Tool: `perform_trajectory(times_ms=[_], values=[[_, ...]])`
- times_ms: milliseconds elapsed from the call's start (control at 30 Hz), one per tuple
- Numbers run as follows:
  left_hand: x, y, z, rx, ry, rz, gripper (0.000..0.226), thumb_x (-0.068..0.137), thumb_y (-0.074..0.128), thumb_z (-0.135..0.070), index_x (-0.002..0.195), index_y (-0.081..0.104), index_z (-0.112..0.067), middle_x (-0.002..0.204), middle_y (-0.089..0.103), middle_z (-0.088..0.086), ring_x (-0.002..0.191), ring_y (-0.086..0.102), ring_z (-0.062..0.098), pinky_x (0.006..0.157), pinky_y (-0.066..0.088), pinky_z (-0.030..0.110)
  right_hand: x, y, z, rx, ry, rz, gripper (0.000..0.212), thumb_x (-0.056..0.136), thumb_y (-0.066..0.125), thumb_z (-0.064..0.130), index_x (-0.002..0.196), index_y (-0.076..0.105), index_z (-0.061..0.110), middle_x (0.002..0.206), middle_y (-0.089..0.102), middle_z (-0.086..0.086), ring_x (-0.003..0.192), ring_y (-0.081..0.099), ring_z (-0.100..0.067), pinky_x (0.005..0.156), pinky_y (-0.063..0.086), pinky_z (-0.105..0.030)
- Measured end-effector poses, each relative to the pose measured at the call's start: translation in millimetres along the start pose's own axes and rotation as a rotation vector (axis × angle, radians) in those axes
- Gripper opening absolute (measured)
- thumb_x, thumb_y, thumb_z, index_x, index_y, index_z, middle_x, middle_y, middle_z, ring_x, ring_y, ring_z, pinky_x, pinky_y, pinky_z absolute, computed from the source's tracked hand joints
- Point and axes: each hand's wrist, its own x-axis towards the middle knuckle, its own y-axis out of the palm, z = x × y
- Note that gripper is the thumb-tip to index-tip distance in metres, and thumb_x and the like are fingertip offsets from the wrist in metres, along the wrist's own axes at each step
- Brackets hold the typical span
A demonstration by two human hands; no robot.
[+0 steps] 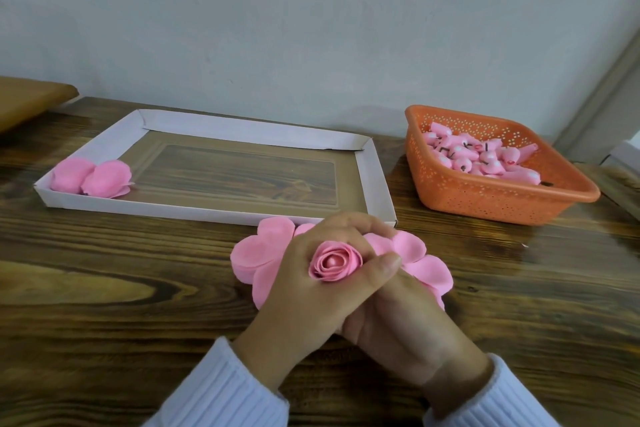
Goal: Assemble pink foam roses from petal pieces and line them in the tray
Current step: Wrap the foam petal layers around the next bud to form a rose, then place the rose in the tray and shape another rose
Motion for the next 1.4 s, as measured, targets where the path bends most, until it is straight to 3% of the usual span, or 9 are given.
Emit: perform_trajectory(times_ms=[133,300,400,467,667,833,1033,1133,1400], values=[[1.2,-2.1,-0.9,0.016,-0.031,-0.080,0.024,0.071,0.063,-0.036,0.060,0.061,-0.014,0.093,0.070,-0.013,0.090,0.066,0.003,0.070,0.049,0.014,0.5,-4.8,4.2,0.052,-0.007,0.101,0.062,0.078,0.067,0.034,0.129,0.052,0.002,0.127,0.054,-0.019,0.119,0.046,-0.035,0.101,0.029,-0.055],[1.2,-5.2,-3.8,-0.070,-0.090,-0.109,0.021,0.068,0.065,-0.041,0.078,0.070,-0.024,0.078,0.070,-0.017,0.061,0.064,0.001,0.051,0.050,0.016,1.0,-13.4,-2.7,0.086,-0.074,0.220,0.051,0.080,0.076,0.025,0.125,0.059,0.010,0.112,0.040,-0.024,0.105,0.035,-0.037,0.088,0.031,-0.049],[1.3,-5.9,-6.4,-0.063,-0.068,-0.088,0.011,0.070,0.066,-0.042,0.075,0.070,-0.033,0.099,0.072,-0.011,0.064,0.063,0.039,0.045,0.052,0.045,1.3,-10.5,-2.9,0.159,-0.126,0.208,0.040,0.081,0.076,0.027,0.116,0.063,0.010,0.077,0.051,-0.009,0.072,0.048,-0.017,0.072,0.043,-0.029],[3.2,-4.4,-6.6,-0.040,-0.083,-0.107,0.012,0.070,0.065,-0.044,0.075,0.069,-0.034,0.096,0.074,-0.008,0.049,0.058,0.033,0.038,0.045,0.028,1.6,-8.3,-2.5,0.198,-0.135,0.196,0.036,0.082,0.075,0.030,0.110,0.064,0.010,0.070,0.053,0.000,0.064,0.045,-0.010,0.065,0.042,-0.024],[48.9,-43.1,-30.2,-0.078,-0.112,-0.207,0.031,0.080,0.065,-0.036,0.052,0.056,-0.023,0.052,0.057,-0.005,0.050,0.056,0.021,0.059,0.042,0.028,-1.8,-11.6,0.2,0.121,-0.102,0.115,0.058,0.078,0.076,0.042,0.125,0.060,0.013,0.095,0.067,-0.012,0.075,0.061,-0.018,0.071,0.050,-0.029],[100.9,-136.9,-31.3,0.500,-0.139,-0.448,0.038,0.093,0.056,-0.042,0.112,0.051,-0.009,0.069,0.057,-0.001,0.055,0.055,0.004,0.066,0.052,0.023,-4.0,-11.2,2.1,0.021,-0.082,0.040,0.038,0.086,0.063,0.029,0.122,0.064,0.019,0.095,0.069,-0.012,0.074,0.062,-0.017,0.069,0.050,-0.027],[108.4,-216.1,13.2,0.831,-0.627,-0.489,0.032,0.094,0.051,-0.029,0.104,0.047,0.002,0.084,0.051,0.018,0.078,0.052,0.031,0.075,0.046,0.047,-2.1,-9.4,3.4,-0.001,-0.057,-0.021,0.043,0.081,0.062,0.020,0.124,0.060,0.015,0.092,0.069,-0.012,0.070,0.061,-0.016,0.065,0.050,-0.025],[103.8,-225.0,24.9,0.993,-0.619,-0.444,0.049,0.096,0.049,-0.029,0.117,0.036,0.014,0.069,0.048,0.014,0.061,0.049,0.025,0.055,0.041,0.033,-2.3,-8.2,4.0,-0.021,-0.048,-0.029,0.045,0.080,0.062,0.019,0.124,0.058,0.014,0.090,0.069,-0.012,0.070,0.060,-0.016,0.066,0.049,-0.025],[82.5,-234.4,47.9,1.423,-0.499,-0.322,0.020,0.097,0.041,-0.030,0.090,0.038,-0.012,0.068,0.058,0.010,0.062,0.058,0.025,0.068,0.053,0.043,-3.8,-6.1,4.9,-0.071,-0.063,-0.070,0.044,0.076,0.060,0.014,0.119,0.062,0.011,0.085,0.068,-0.012,0.067,0.059,-0.016,0.065,0.049,-0.025]])
